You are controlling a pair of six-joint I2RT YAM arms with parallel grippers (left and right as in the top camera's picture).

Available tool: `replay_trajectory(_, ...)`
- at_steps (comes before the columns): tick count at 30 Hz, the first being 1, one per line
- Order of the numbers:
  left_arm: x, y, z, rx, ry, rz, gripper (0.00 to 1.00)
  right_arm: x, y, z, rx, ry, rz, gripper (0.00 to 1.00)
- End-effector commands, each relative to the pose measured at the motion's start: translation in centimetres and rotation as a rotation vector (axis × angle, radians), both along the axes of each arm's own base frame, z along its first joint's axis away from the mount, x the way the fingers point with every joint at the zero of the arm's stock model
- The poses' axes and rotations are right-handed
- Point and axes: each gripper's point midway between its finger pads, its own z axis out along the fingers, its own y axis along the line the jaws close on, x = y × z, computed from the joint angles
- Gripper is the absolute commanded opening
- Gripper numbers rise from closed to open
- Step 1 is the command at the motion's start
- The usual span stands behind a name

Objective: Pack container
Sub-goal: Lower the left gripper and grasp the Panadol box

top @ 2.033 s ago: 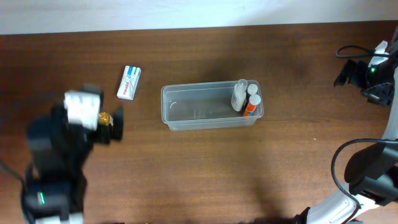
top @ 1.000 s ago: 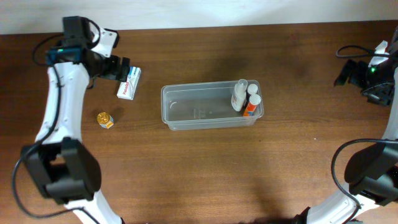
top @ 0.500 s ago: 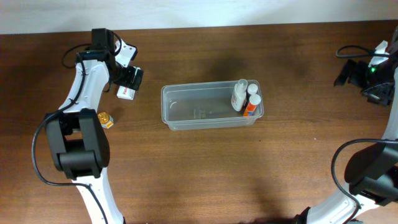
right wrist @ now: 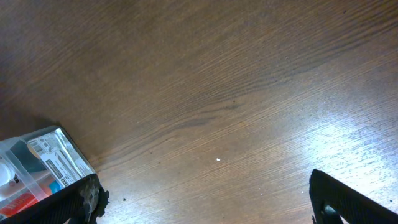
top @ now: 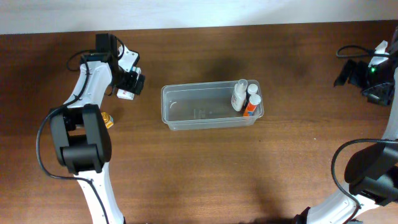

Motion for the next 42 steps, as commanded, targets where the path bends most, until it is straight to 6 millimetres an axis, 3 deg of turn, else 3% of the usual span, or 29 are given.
replay_trajectory(1, 0.5, 0.3, -0.5, 0.011, -0.006, -0.008, 0.99, 0.0, 0.1, 0.7, -0.002, -0.019, -0.007, 0.98)
replay_trajectory(11, 0.7, 0.5, -0.6, 0.011, -0.012, -0.002, 1.00, 0.0, 0.1, 0.7, -0.002, -0.018, -0.007, 0.99)
replay_trajectory(21, -0.1, 0.5, -2.3, 0.009, 0.042, -0.003, 0.99, 0.0, 0.1, 0.7, -0.002, -0.019, -0.007, 0.98)
replay_trajectory(33, 0.6, 0.6, -2.2, 0.014, 0.013, -0.001, 0.99, 0.0, 0.1, 0.7, -0.002, -0.019, -0.007, 0.98)
replay_trajectory(35, 0.8, 0.8, -2.1, 0.029, 0.006, 0.004, 0.93, 0.0, 0.1, 0.7, -0.002, -0.018, -0.007, 0.98)
replay_trajectory(38, 0.8, 1.0, -2.1, 0.036, 0.006, 0.007, 0.75, 0.0, 0.1, 0.7, -0.002, -0.019, -0.007, 0.98)
replay_trajectory(42, 0.7, 1.0, -2.2, 0.035, 0.007, 0.006, 0.65, 0.0, 0.1, 0.7, -0.002, -0.019, -0.007, 0.98)
